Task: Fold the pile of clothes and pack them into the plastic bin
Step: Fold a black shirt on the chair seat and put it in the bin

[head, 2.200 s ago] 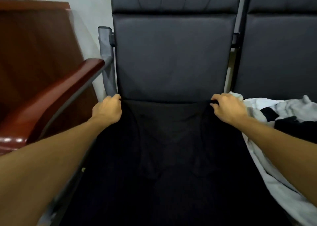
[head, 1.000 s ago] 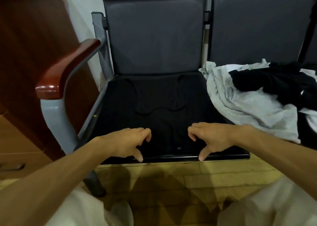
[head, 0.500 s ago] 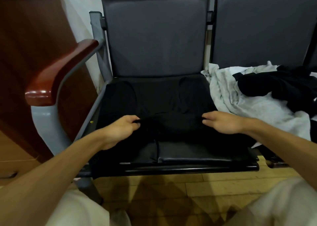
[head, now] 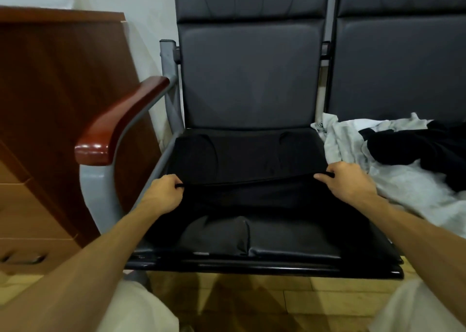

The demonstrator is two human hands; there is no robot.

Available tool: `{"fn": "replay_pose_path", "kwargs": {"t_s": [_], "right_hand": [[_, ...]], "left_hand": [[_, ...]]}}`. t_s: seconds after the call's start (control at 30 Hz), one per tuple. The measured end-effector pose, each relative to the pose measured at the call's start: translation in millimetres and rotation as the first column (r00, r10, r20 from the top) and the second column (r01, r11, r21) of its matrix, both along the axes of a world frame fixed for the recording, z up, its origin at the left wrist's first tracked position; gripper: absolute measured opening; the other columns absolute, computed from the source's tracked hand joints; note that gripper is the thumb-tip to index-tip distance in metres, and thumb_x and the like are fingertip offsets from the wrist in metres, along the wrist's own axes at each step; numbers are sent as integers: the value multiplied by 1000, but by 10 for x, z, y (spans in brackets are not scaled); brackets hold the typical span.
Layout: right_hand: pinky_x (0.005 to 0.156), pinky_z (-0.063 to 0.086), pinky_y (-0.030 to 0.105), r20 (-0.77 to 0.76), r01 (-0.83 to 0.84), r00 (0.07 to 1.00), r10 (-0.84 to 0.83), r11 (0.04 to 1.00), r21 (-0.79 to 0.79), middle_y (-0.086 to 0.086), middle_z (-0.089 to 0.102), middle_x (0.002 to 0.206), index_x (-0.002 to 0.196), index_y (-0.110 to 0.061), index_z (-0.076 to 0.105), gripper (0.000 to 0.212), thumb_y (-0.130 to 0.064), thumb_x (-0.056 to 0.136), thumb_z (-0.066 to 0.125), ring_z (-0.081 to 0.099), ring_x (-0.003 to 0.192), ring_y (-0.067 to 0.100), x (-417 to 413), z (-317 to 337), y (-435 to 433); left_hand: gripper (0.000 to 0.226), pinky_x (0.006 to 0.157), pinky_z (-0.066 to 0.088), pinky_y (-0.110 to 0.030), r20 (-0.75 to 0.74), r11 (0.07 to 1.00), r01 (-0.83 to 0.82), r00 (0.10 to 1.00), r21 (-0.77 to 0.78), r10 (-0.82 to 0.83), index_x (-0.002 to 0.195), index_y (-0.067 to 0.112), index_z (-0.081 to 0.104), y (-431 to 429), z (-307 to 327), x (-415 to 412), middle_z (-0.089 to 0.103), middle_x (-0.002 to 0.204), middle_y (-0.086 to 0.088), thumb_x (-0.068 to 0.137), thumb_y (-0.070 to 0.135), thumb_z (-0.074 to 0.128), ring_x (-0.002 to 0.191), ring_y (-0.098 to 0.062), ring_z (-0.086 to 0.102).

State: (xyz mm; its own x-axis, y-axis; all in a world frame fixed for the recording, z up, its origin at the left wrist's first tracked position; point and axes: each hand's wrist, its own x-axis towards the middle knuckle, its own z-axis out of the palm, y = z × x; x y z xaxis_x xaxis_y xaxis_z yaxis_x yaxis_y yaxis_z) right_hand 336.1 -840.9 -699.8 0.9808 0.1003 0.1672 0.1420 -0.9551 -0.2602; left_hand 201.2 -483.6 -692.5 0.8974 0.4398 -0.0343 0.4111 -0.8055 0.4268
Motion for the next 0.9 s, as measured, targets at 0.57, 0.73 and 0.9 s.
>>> {"fn": "replay_pose_path", "kwargs": {"t_s": [0.57,0.73,0.9], "right_hand": [[89,45,24,-27,-302,944,329,894,331,-8,68,87,87,-23,70,5,-19,89,67,63,92,10,-154,113,-200],[73,42,12,-218,-509,810,544,837,201,-9,66,78,78,-36,61,28,-12,94,59,60,77,-4,-390,239,-279],[74,44,10,-427,-538,656,622,783,313,-9,68,78,84,-21,68,18,-9,94,59,62,75,-6,-645,446,-315]], "left_hand": [[16,76,54,-35,379,800,77,905,-595,195,90,15,67,-79,220,-334,69,89,-7,98,19,53,86,-23,66],[21,79,51,-30,348,784,192,937,-591,34,94,17,66,-95,260,-452,70,92,-3,101,22,47,91,-20,68],[22,84,55,-39,310,821,166,951,-547,14,98,14,67,-86,320,-593,71,94,-8,101,24,47,89,-24,69]]}}
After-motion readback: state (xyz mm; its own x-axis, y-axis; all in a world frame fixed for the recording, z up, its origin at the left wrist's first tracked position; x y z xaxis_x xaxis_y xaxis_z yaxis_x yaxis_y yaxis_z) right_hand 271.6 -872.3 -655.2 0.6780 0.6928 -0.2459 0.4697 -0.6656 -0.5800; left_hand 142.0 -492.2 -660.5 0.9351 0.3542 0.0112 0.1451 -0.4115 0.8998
